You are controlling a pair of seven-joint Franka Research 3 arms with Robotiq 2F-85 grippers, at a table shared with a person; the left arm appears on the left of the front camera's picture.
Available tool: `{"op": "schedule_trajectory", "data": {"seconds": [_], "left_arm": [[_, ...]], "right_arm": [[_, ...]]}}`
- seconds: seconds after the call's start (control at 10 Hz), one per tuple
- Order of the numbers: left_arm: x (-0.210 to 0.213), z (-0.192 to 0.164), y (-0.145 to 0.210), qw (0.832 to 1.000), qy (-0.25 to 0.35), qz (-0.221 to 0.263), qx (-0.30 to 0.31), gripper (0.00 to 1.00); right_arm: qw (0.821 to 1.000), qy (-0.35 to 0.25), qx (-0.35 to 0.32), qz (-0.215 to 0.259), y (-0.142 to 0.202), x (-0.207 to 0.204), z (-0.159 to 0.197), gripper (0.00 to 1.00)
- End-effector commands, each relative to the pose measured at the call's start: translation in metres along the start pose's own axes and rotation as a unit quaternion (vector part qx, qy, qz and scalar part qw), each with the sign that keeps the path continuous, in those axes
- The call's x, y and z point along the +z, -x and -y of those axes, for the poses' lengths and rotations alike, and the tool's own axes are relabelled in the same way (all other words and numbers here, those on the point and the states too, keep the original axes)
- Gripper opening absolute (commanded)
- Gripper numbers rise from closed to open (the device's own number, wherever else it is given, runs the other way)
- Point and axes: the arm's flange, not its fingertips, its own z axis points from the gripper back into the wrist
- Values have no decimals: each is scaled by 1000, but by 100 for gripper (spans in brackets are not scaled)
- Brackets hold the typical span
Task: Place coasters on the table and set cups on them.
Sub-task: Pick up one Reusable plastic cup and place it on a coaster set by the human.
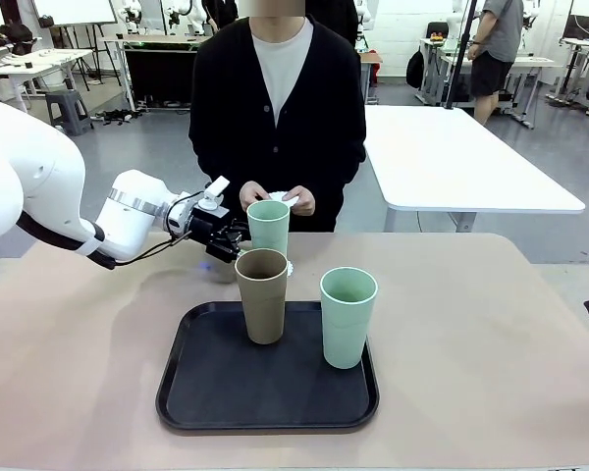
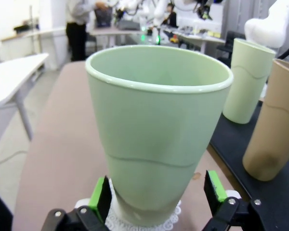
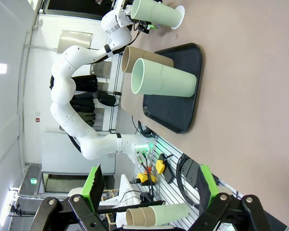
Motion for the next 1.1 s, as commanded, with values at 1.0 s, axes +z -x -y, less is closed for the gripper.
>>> {"op": "schedule_trajectory", "data": {"seconds": [1.0], "left_arm": [[54, 76, -103, 979, -73, -177, 69, 100]], "right_arm": [[1000, -6, 1, 2, 0, 0, 1, 100]]}}
